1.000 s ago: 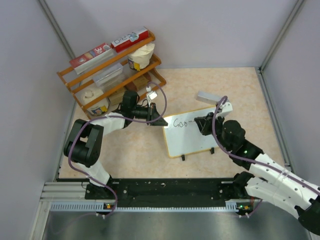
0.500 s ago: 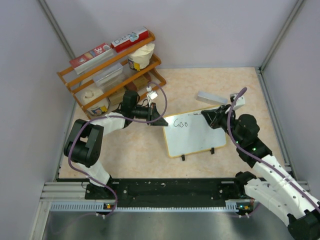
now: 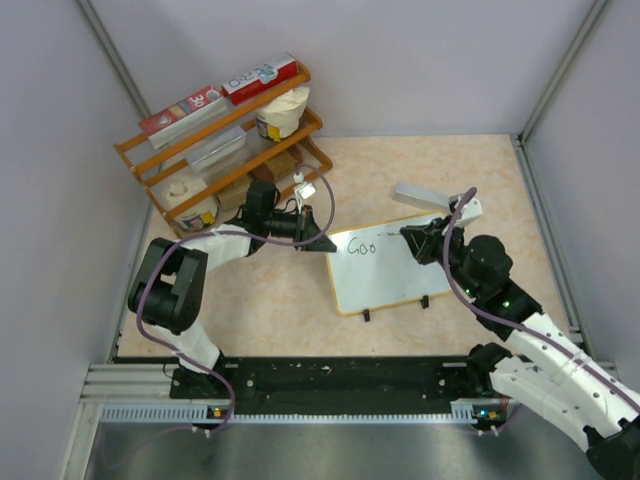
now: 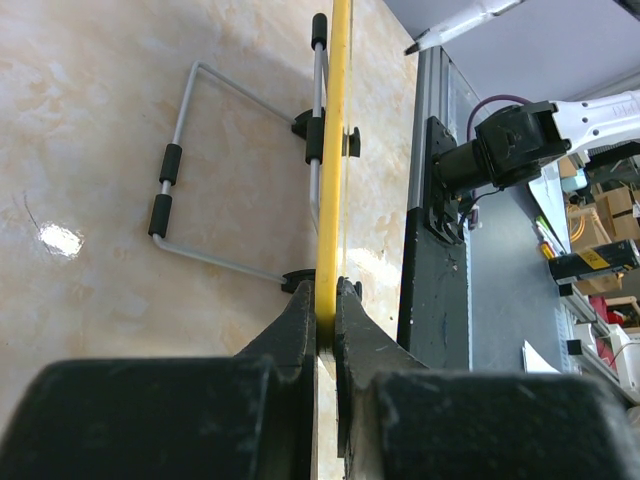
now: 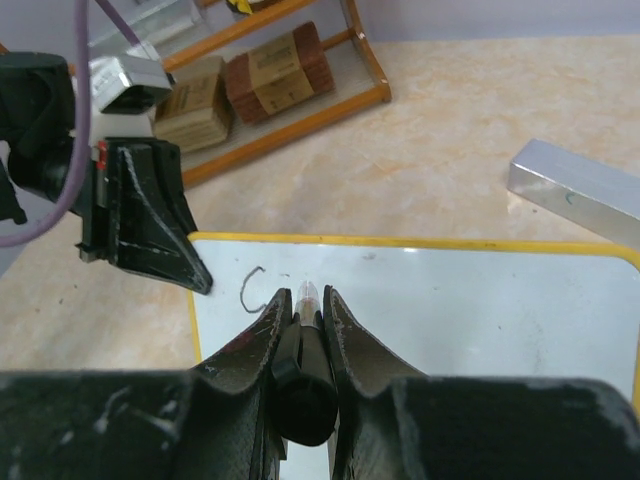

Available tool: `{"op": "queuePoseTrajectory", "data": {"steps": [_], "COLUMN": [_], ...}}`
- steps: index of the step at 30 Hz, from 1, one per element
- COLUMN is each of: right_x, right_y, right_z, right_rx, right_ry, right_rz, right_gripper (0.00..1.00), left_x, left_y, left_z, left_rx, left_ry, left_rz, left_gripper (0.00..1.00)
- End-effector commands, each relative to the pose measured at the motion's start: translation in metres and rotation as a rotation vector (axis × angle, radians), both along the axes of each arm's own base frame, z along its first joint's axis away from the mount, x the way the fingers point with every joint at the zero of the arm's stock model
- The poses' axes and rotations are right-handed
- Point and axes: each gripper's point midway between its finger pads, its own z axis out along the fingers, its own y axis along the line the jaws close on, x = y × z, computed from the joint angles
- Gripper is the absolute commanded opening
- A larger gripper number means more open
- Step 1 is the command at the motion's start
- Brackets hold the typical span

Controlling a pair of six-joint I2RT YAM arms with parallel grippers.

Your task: Write a sentence on the whiteboard

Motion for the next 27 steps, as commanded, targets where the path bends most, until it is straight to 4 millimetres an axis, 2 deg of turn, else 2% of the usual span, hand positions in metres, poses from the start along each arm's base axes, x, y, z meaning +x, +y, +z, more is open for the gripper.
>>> {"op": "queuePoseTrajectory", "data": {"steps": [1,9,21,27], "right_x": [0.006,0.005,0.003,0.006], "right_y": [-0.009,-0.010,-0.005,-0.007], "right_z": [-0.014,-0.032,-0.010,-0.008], "right_rx": [-0.054,-0.077,-0.005,-0.004], "right_ry": [-0.002,0.030,-0.010,-0.013], "right_rz": [-0.056,-0.058,-0.041,-0.059], "right_gripper": [0.00,0.00,0.00,0.00], "left_x": [-0.013,-0.013,-0.013,-0.013], "left_y": [-0.008,-0.008,-0.008,-0.009], "left_z": [-0.018,-0.019,-0.019,-0.020], "left_rx": [0.024,0.024,0.025,0.026], "left_ry": [-0.020,-0.017,-0.016,-0.016], "left_rz": [-0.063,-0.064,-0.066,-0.067], "left_gripper": [0.00,0.00,0.00,0.00]}}
